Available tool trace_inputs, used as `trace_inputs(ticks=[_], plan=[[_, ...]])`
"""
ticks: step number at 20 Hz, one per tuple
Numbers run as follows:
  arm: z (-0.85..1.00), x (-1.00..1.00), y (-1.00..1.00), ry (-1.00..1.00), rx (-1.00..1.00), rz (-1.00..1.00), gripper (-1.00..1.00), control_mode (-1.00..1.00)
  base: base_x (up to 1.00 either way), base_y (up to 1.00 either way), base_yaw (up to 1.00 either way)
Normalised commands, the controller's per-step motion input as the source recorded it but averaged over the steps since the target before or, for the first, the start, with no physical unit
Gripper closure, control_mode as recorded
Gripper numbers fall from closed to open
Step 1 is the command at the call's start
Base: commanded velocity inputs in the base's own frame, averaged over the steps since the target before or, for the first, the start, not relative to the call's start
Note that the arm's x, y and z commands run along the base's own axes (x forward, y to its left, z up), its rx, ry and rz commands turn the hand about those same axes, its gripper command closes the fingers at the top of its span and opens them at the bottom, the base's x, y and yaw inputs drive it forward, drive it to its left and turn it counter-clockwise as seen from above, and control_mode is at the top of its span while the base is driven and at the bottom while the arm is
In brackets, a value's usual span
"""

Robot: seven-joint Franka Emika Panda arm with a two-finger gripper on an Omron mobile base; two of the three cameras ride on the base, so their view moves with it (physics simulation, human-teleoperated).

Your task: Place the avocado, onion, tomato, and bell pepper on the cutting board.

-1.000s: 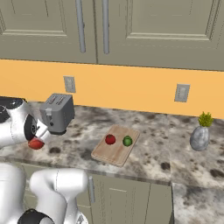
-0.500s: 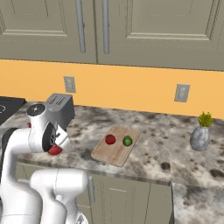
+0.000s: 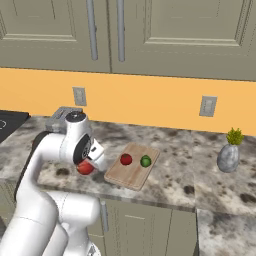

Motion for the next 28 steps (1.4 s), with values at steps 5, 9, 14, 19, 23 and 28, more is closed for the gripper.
trace_inputs(ticks=[5, 9, 14, 19, 23, 28], plan=[[0.01, 0.5, -0.49, 0.19, 0.0, -0.03, 1.0, -1.0, 0.0, 0.0, 0.0], [0.0, 0.45, -0.41, 0.12, 0.0, -0.01, 1.0, -1.0, 0.0, 0.0, 0.0], [-0.03, 0.45, -0.38, 0.07, 0.0, 0.0, 1.0, -1.0, 0.0, 0.0, 0.0], [-0.19, 0.36, -0.27, 0.06, 0.0, 0.0, 1.0, -1.0, 0.0, 0.0, 0.0], [-0.28, 0.38, -0.27, 0.09, 0.0, 0.0, 1.0, -1.0, 0.0, 0.0, 0.0], [-0.33, 0.54, -0.24, 0.11, 0.0, 0.0, 1.0, -1.0, 0.0, 0.0, 0.0]])
